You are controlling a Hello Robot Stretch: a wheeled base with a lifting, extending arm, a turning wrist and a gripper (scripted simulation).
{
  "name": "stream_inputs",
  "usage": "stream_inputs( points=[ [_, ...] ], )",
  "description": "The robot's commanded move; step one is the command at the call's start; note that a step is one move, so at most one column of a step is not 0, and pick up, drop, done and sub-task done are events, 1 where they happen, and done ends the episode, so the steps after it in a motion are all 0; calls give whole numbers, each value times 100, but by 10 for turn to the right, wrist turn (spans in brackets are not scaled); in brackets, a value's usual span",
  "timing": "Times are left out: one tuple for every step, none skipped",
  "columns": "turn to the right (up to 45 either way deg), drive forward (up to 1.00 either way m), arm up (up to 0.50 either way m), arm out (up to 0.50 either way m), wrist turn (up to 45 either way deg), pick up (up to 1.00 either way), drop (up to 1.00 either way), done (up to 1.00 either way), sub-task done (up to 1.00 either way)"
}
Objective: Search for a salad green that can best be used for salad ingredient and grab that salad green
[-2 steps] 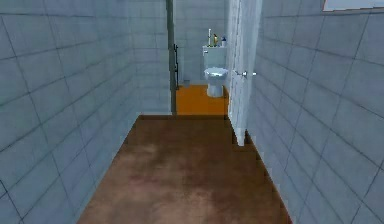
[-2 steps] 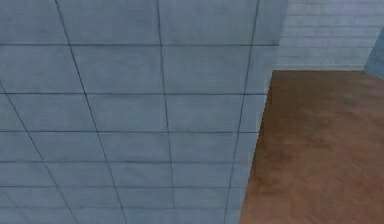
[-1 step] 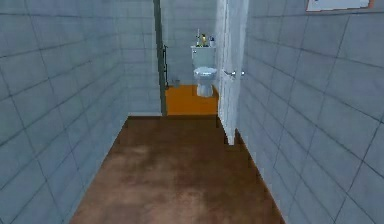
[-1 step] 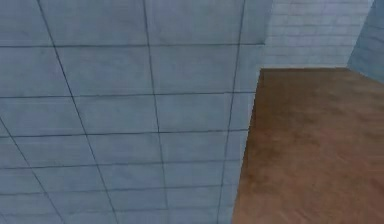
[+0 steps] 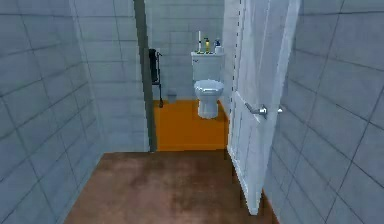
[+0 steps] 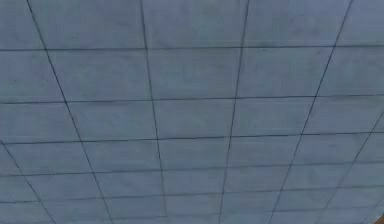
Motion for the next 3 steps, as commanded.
stream_inputs(
  points=[
    [0, 100, 0, 0, 0, 0, 0, 0, 0],
    [0, 75, 0, 0, 0, 0, 0, 0, 0],
    [-120, 0, 0, 0, 0, 0, 0, 0, 0]
  ],
)
